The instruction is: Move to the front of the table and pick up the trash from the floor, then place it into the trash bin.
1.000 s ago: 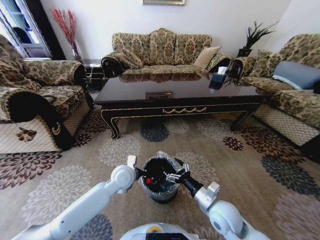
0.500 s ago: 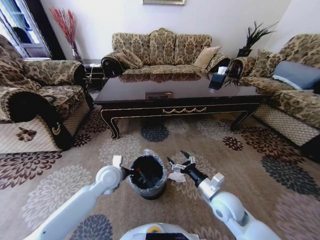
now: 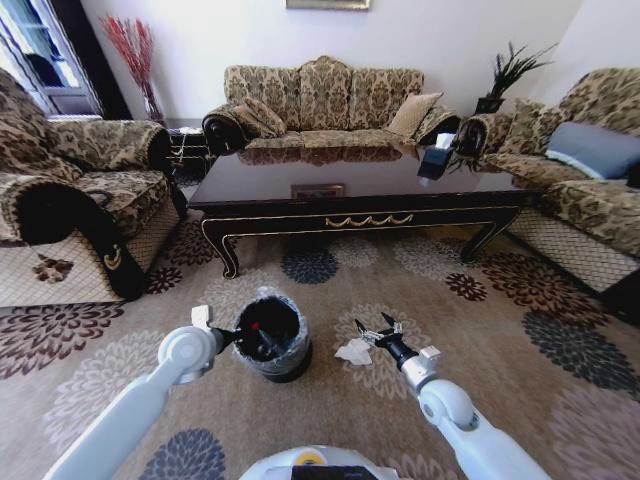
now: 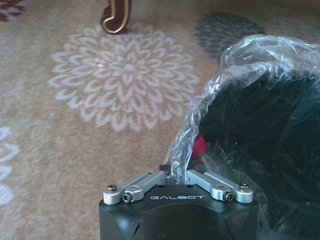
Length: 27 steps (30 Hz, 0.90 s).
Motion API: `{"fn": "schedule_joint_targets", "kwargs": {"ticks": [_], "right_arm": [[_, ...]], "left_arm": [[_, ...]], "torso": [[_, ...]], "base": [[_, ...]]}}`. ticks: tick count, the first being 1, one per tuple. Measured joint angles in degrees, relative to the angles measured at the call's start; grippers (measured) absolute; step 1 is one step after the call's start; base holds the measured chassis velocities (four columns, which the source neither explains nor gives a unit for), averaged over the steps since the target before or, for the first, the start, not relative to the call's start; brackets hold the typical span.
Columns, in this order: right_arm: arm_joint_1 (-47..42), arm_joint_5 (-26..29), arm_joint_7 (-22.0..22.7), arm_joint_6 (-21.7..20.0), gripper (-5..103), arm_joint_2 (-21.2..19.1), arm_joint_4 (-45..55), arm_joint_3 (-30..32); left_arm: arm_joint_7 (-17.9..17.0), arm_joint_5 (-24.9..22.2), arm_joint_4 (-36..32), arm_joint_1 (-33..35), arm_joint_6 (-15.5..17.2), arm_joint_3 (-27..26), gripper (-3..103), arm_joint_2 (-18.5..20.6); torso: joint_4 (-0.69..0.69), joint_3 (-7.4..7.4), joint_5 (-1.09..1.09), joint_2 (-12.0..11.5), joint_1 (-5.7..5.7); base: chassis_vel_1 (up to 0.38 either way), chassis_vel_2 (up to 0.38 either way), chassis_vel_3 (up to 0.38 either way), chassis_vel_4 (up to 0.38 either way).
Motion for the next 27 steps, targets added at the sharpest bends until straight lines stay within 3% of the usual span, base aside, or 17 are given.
{"fn": "schedule_joint_targets", "kwargs": {"ticks": [9, 25, 27], "right_arm": [[3.5, -7.6, -1.5, 3.2, 100, 6.1, -17.0, -1.0], [9.6, -11.5, -7.8, 7.3, 103, 10.8, -33.1, -3.1], [10.1, -12.4, -8.7, 7.7, 99, 11.3, -34.4, -3.4]], "left_arm": [[0.0, 0.0, -0.9, 5.1, 0.0, -4.4, 0, -0.2], [-0.1, 0.3, -2.5, 8.4, 0.0, -5.4, 0, -0.1], [-0.1, 0.3, -2.6, 9.0, 0.0, -6.1, 0, 0.1]], "torso": [[-0.01, 0.00, 0.01, 0.0, 0.00], [-0.01, 0.00, 0.00, 0.0, 0.00], [0.01, 0.00, 0.00, 0.0, 0.00]], "base": [[0.000, 0.000, 0.000, 0.000], [0.000, 0.000, 0.000, 0.000], [0.000, 0.000, 0.000, 0.000]]}}
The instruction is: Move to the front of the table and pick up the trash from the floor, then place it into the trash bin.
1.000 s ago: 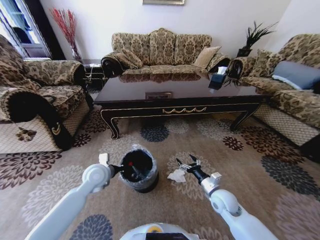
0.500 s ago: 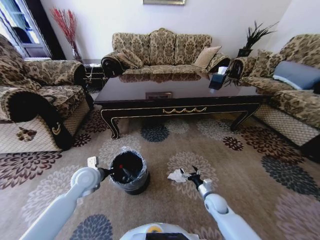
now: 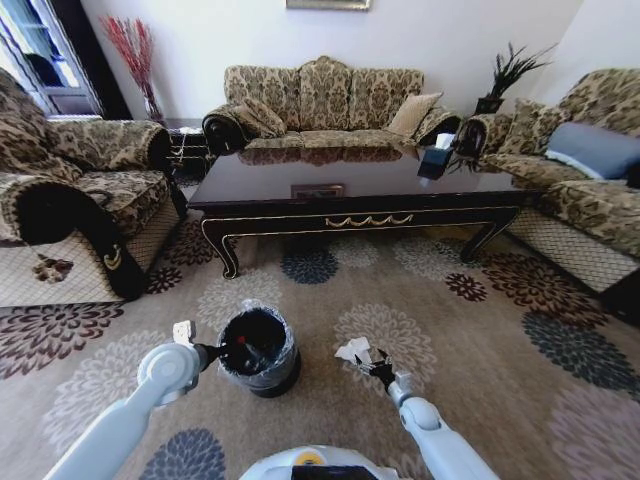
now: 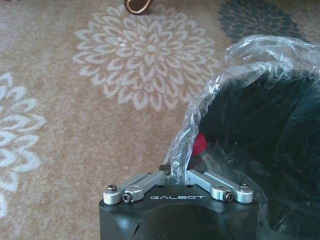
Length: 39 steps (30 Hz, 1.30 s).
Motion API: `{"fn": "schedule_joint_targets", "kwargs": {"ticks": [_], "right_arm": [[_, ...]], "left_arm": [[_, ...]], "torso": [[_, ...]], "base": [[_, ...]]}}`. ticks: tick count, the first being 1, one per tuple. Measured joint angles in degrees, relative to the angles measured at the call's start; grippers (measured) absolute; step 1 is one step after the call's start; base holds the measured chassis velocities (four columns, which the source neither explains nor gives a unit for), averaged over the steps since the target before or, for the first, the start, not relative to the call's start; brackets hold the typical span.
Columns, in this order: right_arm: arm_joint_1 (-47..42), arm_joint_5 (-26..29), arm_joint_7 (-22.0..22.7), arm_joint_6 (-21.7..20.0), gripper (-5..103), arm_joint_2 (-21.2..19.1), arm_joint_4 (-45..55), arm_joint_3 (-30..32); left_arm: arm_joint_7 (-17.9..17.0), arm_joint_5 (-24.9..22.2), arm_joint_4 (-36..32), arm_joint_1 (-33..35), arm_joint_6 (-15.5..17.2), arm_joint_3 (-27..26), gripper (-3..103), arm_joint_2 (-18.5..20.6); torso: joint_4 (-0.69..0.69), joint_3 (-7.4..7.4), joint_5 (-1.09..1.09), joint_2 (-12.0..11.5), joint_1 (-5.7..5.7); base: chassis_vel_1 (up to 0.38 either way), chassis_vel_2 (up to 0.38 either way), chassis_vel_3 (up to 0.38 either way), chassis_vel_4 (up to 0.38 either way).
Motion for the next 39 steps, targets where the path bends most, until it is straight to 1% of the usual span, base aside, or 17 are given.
{"fn": "schedule_joint_targets", "kwargs": {"ticks": [3, 6, 9, 11, 12, 14, 15, 16, 17, 19, 21, 24, 25, 26, 27, 30, 39], "right_arm": [[0.4, -2.4, -0.9, 0.7, 95, 0.4, -1.4, -0.2], [1.1, -4.6, -2.1, 1.6, 83, 0.8, -4.0, -0.3], [1.6, -4.8, -2.6, 2.0, 77, 0.8, -5.0, -0.3], [2.0, -4.9, -2.7, 2.2, 66, 0.8, -5.6, -0.4], [2.0, -4.9, -2.7, 2.2, 66, 0.8, -5.6, -0.4], [2.4, -5.0, -2.8, 2.4, 56, 0.8, -6.1, -0.4], [2.5, -5.0, -2.8, 2.5, 56, 0.7, -6.3, -0.4], [2.5, -5.0, -2.9, 2.6, 45, 0.6, -6.3, -0.4], [2.5, -5.0, -2.9, 2.6, 45, 0.6, -6.3, -0.4], [2.5, -5.0, -3.0, 2.7, 39, 0.4, -6.3, -0.3], [2.3, -5.0, -2.9, 2.8, 29, 0.2, -6.2, -0.3], [2.1, -5.1, -2.8, 2.8, 24, 0.1, -6.0, -0.3], [2.0, -5.2, -2.7, 2.9, 13, 0.1, -5.8, -0.3], [1.8, -5.2, -2.7, 3.0, 13, 0.1, -5.6, -0.3], [1.6, -5.2, -2.6, 3.0, 8, 0.1, -5.4, -0.3], [1.3, -5.3, -2.0, 3.0, 1, 0.0, -5.0, -0.2], [-0.3, -4.8, -1.5, 3.0, 0, -1.6, -1.9, 0.2]], "left_arm": [[0.0, 0.0, 0.0, 0.1, 0.0, -0.3, 0, 0.1], [0.0, 0.0, 0.1, 0.0, 0.0, -0.3, 0, -0.1], [0.0, 0.0, 0.0, 0.0, 0.0, -0.3, 0, -0.1], [0.0, 0.0, -0.1, 0.0, 0.0, -0.4, 0, -0.1], [0.0, 0.0, -0.1, 0.0, 0.0, -0.4, 0, -0.1], [0.0, 0.0, -0.2, 0.2, 0.0, -0.6, 0, -0.1], [0.0, 0.0, -0.2, 0.3, 0.0, -0.7, 0, -0.1], [0.0, 0.0, -0.3, 0.5, 0.0, -0.8, 0, -0.3], [0.0, 0.0, -0.3, 0.5, 0.0, -0.8, 0, -0.3], [0.0, 0.0, -0.3, 0.8, 0.0, -0.9, 0, -0.5], [0.0, 0.2, -0.4, 1.1, 0.0, -0.9, 0, -0.6], [0.0, 0.3, -0.4, 1.1, 0.0, -0.8, 0, -0.6], [0.0, 0.3, -0.4, 1.1, 0.0, -0.7, 0, -0.6], [0.0, 0.3, -0.4, 1.1, 0.0, -0.7, 0, -0.7], [0.0, 0.4, -0.4, 1.1, 0.0, -0.6, 0, -0.7], [0.0, 0.4, -0.5, 1.1, 0.0, -0.6, 0, -1.0], [0.1, 0.9, -0.4, 1.1, 0.0, 0.1, 0, -1.7]], "torso": [[0.00, 0.00, 0.00, 0.0, 0.00], [-0.01, 0.00, 0.00, 0.0, 0.00], [-0.02, 0.00, 0.00, 0.0, 0.00], [-0.01, 0.00, 0.00, 0.0, 0.00], [-0.01, 0.00, 0.00, 0.0, 0.00], [-0.01, 0.00, 0.00, 0.0, 0.00], [-0.01, 0.00, 0.00, 0.0, 0.00], [-0.01, 0.00, 0.00, 0.0, 0.00], [-0.01, 0.00, 0.00, 0.0, 0.00], [-0.01, 0.00, 0.00, 0.0, 0.00], [-0.01, 0.00, 0.00, 0.0, 0.00], [-0.01, 0.00, 0.00, 0.0, 0.00], [-0.01, 0.00, 0.00, 0.0, 0.00], [-0.01, 0.00, 0.00, 0.0, 0.00], [-0.01, 0.00, 0.01, 0.0, 0.00], [-0.01, 0.00, 0.00, 0.0, 0.00], [-0.01, 0.00, 0.01, 0.0, 0.00]], "base": [[0.000, 0.000, 0.000, 0.000], [0.000, 0.000, 0.000, 0.000], [0.000, 0.000, 0.000, 0.000], [0.000, 0.000, 0.000, 0.000], [0.000, 0.000, 0.000, 0.000], [0.000, 0.000, 0.000, 0.000], [0.000, 0.000, 0.000, 0.000], [0.000, 0.000, 0.000, 0.000], [0.000, 0.000, 0.000, 0.000], [0.000, 0.000, 0.000, 0.000], [0.000, 0.000, 0.000, 0.000], [0.000, 0.000, 0.000, 0.000], [0.000, 0.000, 0.000, 0.000], [0.000, 0.000, 0.000, 0.000], [0.000, 0.000, 0.000, 0.000], [0.000, 0.000, 0.000, 0.000], [0.000, 0.000, 0.000, 0.000]]}}
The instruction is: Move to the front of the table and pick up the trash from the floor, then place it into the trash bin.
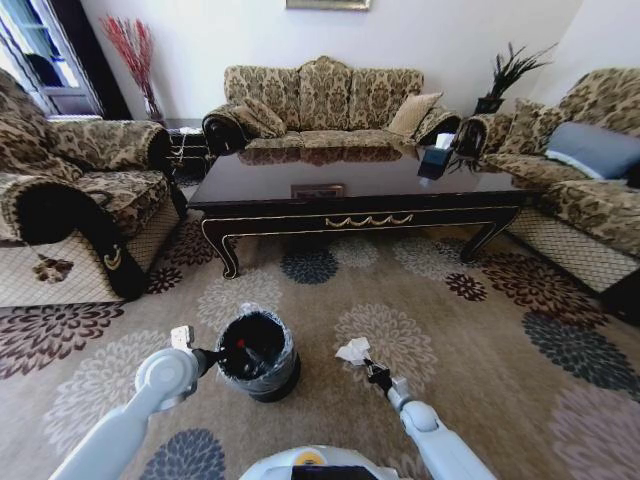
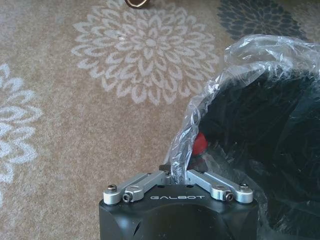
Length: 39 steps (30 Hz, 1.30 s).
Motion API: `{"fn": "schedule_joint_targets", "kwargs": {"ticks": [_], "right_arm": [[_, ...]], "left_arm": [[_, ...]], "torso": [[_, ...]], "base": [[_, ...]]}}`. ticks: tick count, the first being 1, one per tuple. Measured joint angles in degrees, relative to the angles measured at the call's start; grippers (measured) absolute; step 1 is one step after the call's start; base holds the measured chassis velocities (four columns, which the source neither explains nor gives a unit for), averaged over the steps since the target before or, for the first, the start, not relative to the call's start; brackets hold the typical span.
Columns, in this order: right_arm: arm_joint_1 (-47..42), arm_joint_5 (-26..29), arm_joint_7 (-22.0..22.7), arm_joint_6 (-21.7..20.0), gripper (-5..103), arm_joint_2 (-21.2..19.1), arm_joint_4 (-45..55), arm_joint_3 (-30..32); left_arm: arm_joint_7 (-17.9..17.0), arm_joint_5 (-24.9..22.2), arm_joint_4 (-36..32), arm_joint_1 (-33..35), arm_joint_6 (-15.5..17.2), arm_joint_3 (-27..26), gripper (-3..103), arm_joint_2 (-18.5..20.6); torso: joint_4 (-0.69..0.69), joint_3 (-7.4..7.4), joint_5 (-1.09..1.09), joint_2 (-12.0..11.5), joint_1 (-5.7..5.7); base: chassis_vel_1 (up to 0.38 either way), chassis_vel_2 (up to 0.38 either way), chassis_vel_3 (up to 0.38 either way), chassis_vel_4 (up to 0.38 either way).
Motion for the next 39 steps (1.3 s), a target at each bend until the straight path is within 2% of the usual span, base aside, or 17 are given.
{"fn": "schedule_joint_targets", "kwargs": {"ticks": [5, 13, 18, 22, 30, 35, 38, 39], "right_arm": [[-2.6, 1.4, 0.8, -0.6, 0, -2.6, 6.3, 0.5], [-7.9, 4.1, 2.9, -2.6, 0, -10.1, 22.4, 3.3], [-10.2, 5.9, 3.8, -3.4, 0, -12.4, 30.1, 4.9], [-13.0, 6.3, 4.9, -4.2, 0, -14.9, 39.9, 7.8], [-15.1, 6.7, 5.7, -5.6, 0, -18.6, 51.1, 10.6], [-16.4, 8.0, 5.9, -6.7, 0, -20.6, 58.6, 12.7], [-16.5, 9.5, 6.0, -7.9, 0, -22.1, 63.0, 13.3], [-16.1, 10.0, 6.0, -8.2, 0, -22.6, 64.2, 13.0]], "left_arm": [[0.1, 1.3, 0.9, -0.3, 0.0, 1.3, 0, -1.0], [0.2, 1.9, 1.2, -2.6, 0.0, 4.4, 0, -2.1], [0.2, 2.1, 1.4, -3.2, 0.0, 5.5, 0, -2.2], [0.1, 2.4, 1.4, -4.3, 0.0, 7.2, 0, -2.7], [0.0, 4.1, 1.3, -4.4, 0.0, 8.3, 0, -4.2], [-0.2, 4.9, 1.6, -6.4, 0.0, 11.6, 0, -4.8], [-0.3, 5.5, 1.9, -8.0, 0.0, 13.8, 0, -4.7], [-0.4, 5.8, 1.8, -8.1, 0.0, 14.0, 0, -4.7]], "torso": [[0.00, 0.00, 0.00, 0.0, 0.00], [-0.01, 0.00, -0.01, 0.0, 0.00], [0.00, 0.00, 0.00, 0.0, 0.00], [0.00, 0.00, -0.01, 0.0, 0.00], [0.00, 0.00, 0.00, 0.0, 0.00], [0.01, 0.00, -0.01, 0.0, 0.00], [-0.04, 0.00, -0.01, 0.0, 0.00], [-0.01, 0.00, -0.01, 0.0, 0.00]], "base": [[0.000, 0.000, 0.000, 0.000], [0.000, 0.000, 0.000, 0.000], [0.000, 0.000, 0.000, 0.000], [0.000, 0.000, 0.000, 0.000], [0.000, 0.000, 0.000, 0.000], [0.000, 0.000, 0.000, 0.000], [0.000, 0.000, 0.000, 0.000], [0.000, 0.000, 0.000, 0.000]]}}
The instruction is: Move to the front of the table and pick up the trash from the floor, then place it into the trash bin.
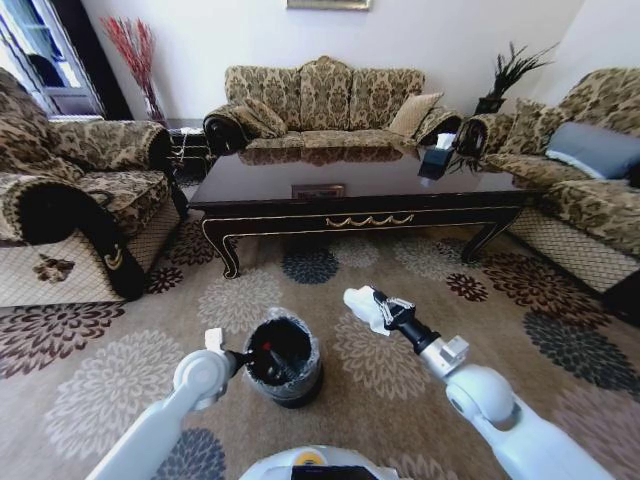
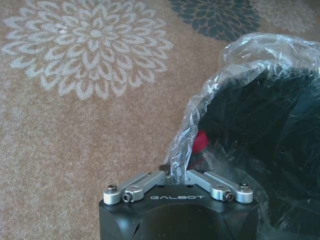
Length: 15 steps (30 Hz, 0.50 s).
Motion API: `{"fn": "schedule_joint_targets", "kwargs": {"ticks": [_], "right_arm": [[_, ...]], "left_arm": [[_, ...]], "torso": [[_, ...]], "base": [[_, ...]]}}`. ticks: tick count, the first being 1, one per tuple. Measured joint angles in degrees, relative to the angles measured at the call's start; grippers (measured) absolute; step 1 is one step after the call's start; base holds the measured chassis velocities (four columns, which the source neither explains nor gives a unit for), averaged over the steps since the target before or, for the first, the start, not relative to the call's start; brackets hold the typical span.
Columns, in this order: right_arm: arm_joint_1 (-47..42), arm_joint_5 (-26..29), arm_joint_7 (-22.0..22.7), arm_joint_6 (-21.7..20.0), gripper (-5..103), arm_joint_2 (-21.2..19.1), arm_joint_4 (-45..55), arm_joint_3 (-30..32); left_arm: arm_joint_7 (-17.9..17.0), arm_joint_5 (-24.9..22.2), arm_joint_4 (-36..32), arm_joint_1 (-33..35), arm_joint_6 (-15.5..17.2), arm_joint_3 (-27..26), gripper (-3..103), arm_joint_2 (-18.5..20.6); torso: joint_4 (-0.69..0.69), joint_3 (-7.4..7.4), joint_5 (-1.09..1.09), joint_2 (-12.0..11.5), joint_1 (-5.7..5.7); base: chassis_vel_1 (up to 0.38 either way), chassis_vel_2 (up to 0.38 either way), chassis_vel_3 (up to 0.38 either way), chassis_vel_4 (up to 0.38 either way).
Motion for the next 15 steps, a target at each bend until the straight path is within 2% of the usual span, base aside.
{"fn": "schedule_joint_targets", "kwargs": {"ticks": [4, 15], "right_arm": [[0.1, 0.7, 0.0, -0.6, 0, -0.8, 3.0, -0.1], [-0.8, 2.4, -1.0, -2.8, 0, -2.4, 11.0, 0.2]], "left_arm": [[-0.2, 0.3, 0.1, -1.1, 0.0, 1.1, 0, 0.0], [-1.1, -0.5, 2.6, -8.4, 0.0, 9.3, 0, 0.3]], "torso": [[0.04, 0.00, 0.01, 0.0, 0.00], [0.02, 0.00, -0.01, 0.0, 0.00]], "base": [[0.000, 0.000, 0.000, 0.000], [0.000, 0.000, 0.000, 0.000]]}}
